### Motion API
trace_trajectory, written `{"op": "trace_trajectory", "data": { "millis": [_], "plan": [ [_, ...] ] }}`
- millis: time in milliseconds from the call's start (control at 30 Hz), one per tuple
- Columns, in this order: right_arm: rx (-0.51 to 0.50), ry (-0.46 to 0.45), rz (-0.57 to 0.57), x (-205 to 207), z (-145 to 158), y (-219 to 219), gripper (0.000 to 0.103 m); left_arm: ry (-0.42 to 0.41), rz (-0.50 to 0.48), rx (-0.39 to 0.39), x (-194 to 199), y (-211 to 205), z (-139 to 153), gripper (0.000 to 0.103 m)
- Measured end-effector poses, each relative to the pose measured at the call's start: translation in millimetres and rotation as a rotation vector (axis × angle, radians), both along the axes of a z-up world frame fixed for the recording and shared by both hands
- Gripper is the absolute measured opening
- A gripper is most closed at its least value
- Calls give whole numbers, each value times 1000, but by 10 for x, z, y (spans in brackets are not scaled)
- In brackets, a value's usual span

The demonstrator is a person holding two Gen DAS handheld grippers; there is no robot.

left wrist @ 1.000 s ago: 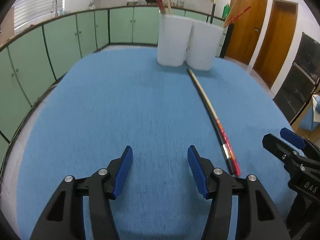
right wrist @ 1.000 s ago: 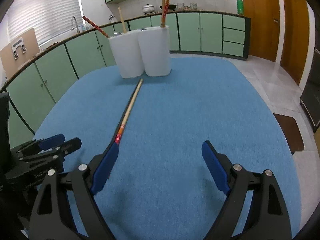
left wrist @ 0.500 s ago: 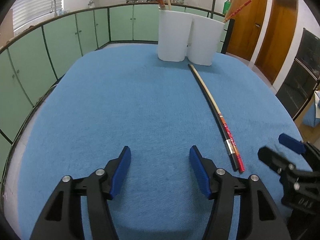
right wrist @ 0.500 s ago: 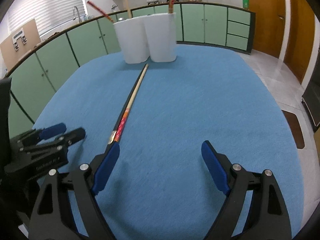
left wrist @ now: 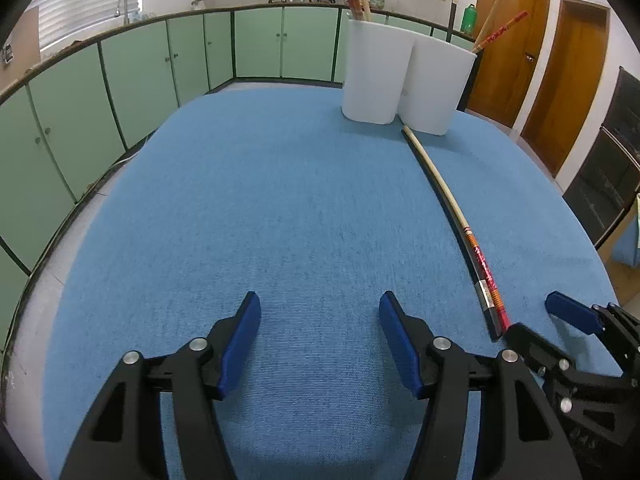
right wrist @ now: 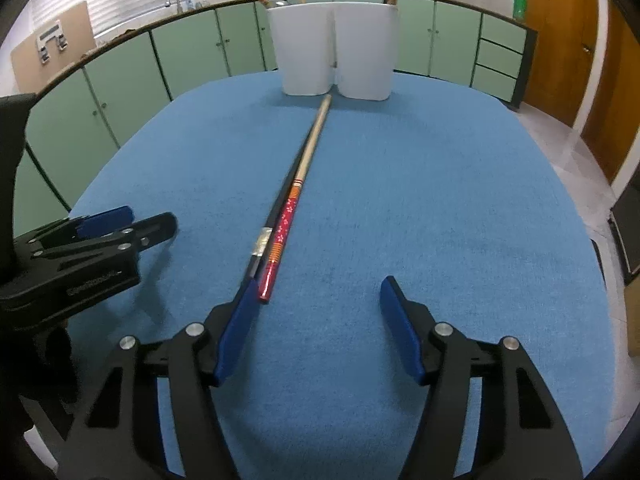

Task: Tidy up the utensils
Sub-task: 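Grasp the red-patterned chopstick with the right tool while the left tool grasps the black one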

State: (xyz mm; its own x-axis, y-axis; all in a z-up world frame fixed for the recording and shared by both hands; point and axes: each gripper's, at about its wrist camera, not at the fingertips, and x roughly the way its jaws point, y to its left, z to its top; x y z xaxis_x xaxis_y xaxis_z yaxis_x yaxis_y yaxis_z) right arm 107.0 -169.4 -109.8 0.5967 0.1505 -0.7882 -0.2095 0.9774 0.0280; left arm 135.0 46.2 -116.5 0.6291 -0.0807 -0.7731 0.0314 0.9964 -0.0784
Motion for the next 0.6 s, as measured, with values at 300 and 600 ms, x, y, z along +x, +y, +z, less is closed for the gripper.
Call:
{"op": "trace_trajectory", "data": {
  "millis": [300,600],
  "plan": [
    [61,-2,50,-21,14,-61,47,3,-3,22,1,-12,1,62],
    [108,11,31,36,20,-112,30,4,-4,32,-8,-14,-2,63]
  ]
}}
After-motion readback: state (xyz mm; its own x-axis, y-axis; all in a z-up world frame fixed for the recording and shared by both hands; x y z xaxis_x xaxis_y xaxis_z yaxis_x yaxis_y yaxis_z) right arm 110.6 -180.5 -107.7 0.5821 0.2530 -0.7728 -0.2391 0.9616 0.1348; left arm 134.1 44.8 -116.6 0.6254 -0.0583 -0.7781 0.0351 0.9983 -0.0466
